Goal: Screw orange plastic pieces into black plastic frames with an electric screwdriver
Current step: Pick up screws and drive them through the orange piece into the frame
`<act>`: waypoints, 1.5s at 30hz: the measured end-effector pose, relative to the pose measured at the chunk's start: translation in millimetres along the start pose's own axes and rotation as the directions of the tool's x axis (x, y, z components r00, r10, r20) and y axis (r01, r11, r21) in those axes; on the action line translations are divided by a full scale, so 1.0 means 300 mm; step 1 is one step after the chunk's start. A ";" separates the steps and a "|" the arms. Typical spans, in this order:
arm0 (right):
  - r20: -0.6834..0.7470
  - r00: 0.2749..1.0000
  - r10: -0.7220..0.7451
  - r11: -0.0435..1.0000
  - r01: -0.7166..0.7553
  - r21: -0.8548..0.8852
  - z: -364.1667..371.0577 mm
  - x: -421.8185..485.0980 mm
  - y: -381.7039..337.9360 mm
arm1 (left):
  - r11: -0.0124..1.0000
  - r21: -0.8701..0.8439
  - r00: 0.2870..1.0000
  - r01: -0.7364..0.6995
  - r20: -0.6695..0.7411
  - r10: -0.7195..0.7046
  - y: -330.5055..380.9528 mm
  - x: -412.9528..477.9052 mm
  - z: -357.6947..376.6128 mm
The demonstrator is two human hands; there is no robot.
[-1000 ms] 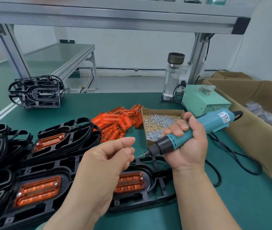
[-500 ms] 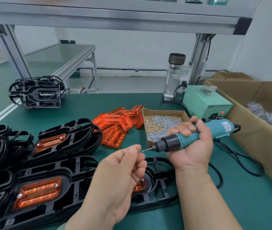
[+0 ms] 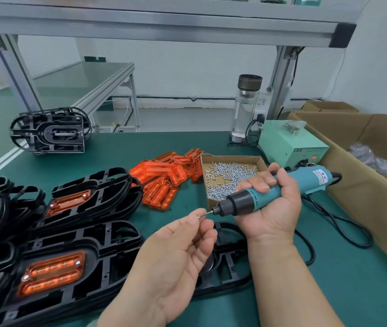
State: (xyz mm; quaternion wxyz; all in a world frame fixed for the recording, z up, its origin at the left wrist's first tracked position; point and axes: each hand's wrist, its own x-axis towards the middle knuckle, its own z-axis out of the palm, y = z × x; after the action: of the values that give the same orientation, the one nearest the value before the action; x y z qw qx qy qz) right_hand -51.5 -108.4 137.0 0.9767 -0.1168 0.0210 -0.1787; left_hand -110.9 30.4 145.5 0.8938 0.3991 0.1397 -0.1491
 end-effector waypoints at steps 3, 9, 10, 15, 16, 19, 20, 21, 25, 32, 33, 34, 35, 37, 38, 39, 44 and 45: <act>0.008 1.000 -0.003 1.000 0.003 -0.001 0.000 -0.001 0.000 | 0.998 0.053 0.999 -0.034 0.011 0.033 -0.003 0.001 -0.007; 0.033 0.999 -0.025 0.999 0.026 -0.032 0.001 -0.002 0.000 | 0.947 0.270 0.983 -0.172 -0.010 0.181 -0.015 0.017 -0.021; 0.038 0.999 -0.026 0.999 0.028 -0.039 0.001 -0.002 0.000 | 0.926 0.320 0.977 -0.199 -0.013 0.215 -0.016 0.021 -0.024; 0.066 0.997 -0.031 0.997 0.035 -0.063 0.001 -0.005 0.003 | 0.838 0.472 0.950 -0.275 -0.002 0.312 -0.016 0.034 -0.031; 0.067 0.997 -0.035 0.997 0.039 -0.064 0.000 -0.006 0.003 | 0.830 0.482 0.946 -0.280 -0.006 0.323 -0.020 0.036 -0.031; 0.064 0.997 -0.044 0.997 0.048 -0.063 0.000 -0.007 0.006 | 0.824 0.491 0.941 -0.284 -0.023 0.338 -0.037 0.039 -0.027; 0.060 0.997 -0.046 0.997 0.050 -0.063 0.000 -0.006 0.007 | 0.823 0.490 0.938 -0.287 -0.029 0.344 -0.042 0.040 -0.026; 0.058 0.997 -0.049 0.997 0.052 -0.062 0.000 -0.006 0.008 | 0.822 0.491 0.936 -0.290 -0.036 0.351 -0.044 0.043 -0.024; 0.051 0.997 -0.055 0.996 0.059 -0.065 0.001 -0.005 0.014 | 0.830 0.477 0.936 -0.287 -0.046 0.350 -0.032 0.060 -0.028; 0.049 0.997 -0.066 0.995 0.070 -0.074 0.002 -0.009 0.010 | 0.843 0.469 0.947 -0.264 -0.041 0.319 -0.033 0.063 -0.046; 0.052 0.996 -0.068 0.994 0.072 -0.079 0.004 -0.009 0.009 | 0.832 0.485 0.944 -0.271 -0.034 0.327 -0.033 0.064 -0.046; 0.058 0.996 -0.070 0.994 0.074 -0.082 0.005 -0.009 0.009 | 0.817 0.506 0.942 -0.277 -0.024 0.334 -0.033 0.064 -0.047; 0.065 0.995 -0.072 0.993 0.077 -0.085 0.005 -0.009 0.007 | 0.801 0.527 0.940 -0.283 -0.012 0.340 -0.032 0.065 -0.047; 0.074 0.994 -0.075 0.993 0.081 -0.088 0.005 -0.009 0.004 | 0.768 0.569 0.935 -0.294 0.005 0.354 -0.028 0.067 -0.049; 0.076 0.994 -0.076 0.993 0.083 -0.088 0.005 -0.010 0.004 | 0.754 0.585 0.934 -0.297 0.012 0.358 -0.026 0.068 -0.050; 0.076 0.994 -0.078 0.993 0.085 -0.087 0.004 -0.010 0.004 | 0.748 0.593 0.933 -0.299 0.018 0.359 -0.024 0.068 -0.049; 0.049 0.996 -0.078 0.994 0.081 -0.076 0.001 -0.006 0.002 | 0.729 0.609 0.927 -0.312 0.029 0.373 -0.011 0.060 -0.059; 0.043 0.996 -0.079 0.994 0.082 -0.074 -0.001 -0.006 -0.002 | 0.696 0.644 0.924 -0.316 0.043 0.380 -0.012 0.053 -0.065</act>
State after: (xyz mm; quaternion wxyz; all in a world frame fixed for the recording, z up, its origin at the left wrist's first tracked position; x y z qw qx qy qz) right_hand -53.4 -108.3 136.9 0.9638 -0.1579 0.0033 -0.2147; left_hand -100.1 40.5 124.7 0.7078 0.7050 0.0441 0.0033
